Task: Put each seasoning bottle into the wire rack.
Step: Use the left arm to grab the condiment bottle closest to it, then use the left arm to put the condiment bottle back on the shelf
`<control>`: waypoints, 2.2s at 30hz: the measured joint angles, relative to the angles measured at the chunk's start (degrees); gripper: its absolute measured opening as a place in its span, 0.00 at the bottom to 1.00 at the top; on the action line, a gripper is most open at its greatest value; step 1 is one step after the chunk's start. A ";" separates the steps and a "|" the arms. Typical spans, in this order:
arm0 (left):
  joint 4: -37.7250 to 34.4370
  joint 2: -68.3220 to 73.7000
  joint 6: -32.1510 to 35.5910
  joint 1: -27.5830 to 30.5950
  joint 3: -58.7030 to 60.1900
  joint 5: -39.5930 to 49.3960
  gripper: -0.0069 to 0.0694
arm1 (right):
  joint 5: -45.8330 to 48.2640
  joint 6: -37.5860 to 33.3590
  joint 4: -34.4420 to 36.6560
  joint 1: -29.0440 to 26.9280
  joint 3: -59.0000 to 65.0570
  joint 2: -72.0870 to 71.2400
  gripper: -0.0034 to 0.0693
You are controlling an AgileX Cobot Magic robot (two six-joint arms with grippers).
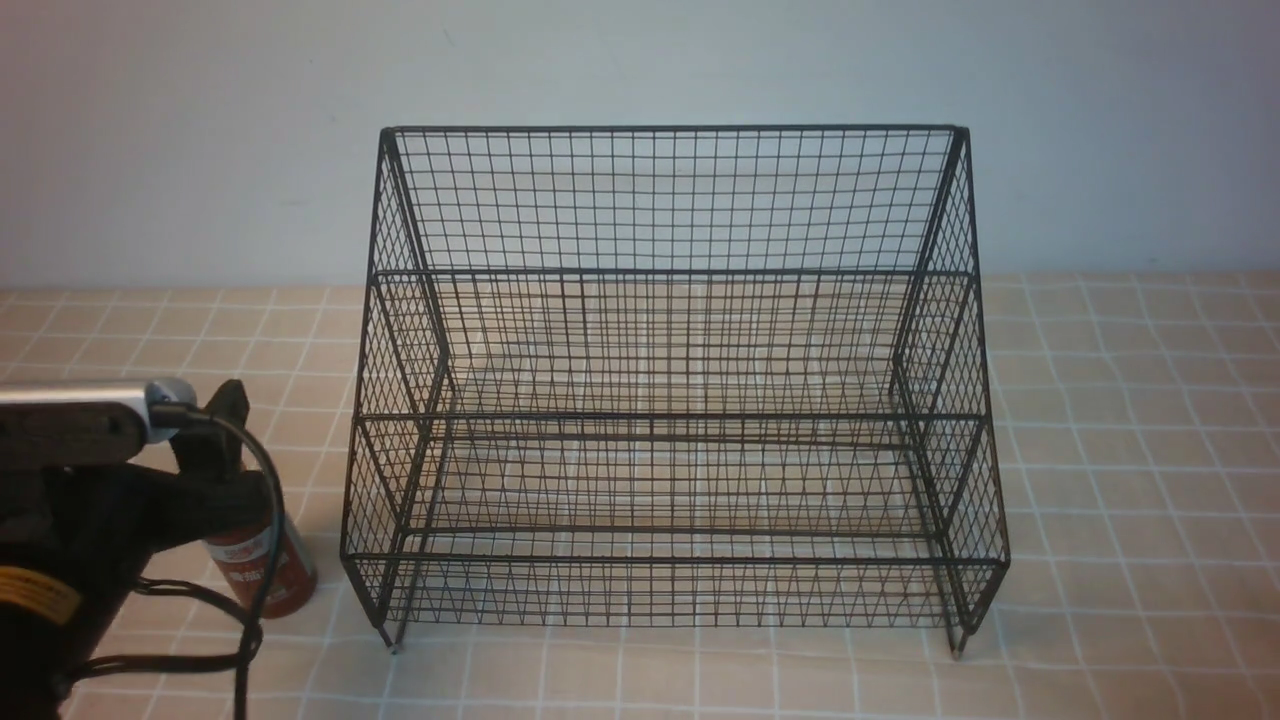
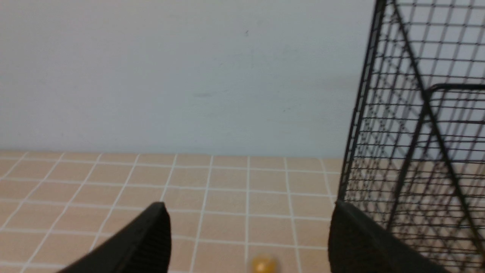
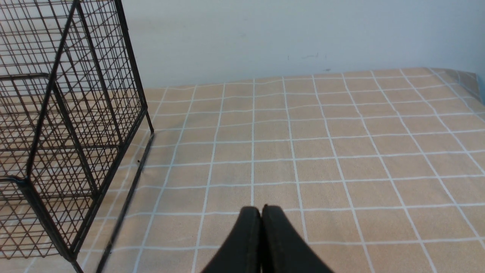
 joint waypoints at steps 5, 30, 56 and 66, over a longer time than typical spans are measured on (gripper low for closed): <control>-2.43 6.96 -0.20 0.00 -0.26 -6.49 0.54 | 0.00 0.00 0.00 0.00 0.00 0.00 0.03; 3.40 -42.28 4.45 0.00 -16.68 53.60 0.23 | 0.00 0.00 0.00 0.00 0.00 0.00 0.03; 10.87 -17.75 -4.75 -21.37 -18.20 31.92 0.23 | 0.00 0.00 0.00 0.00 0.00 0.00 0.03; 10.90 -7.32 -5.80 -21.41 -18.20 30.55 0.23 | 0.00 0.00 0.00 0.00 0.00 0.00 0.03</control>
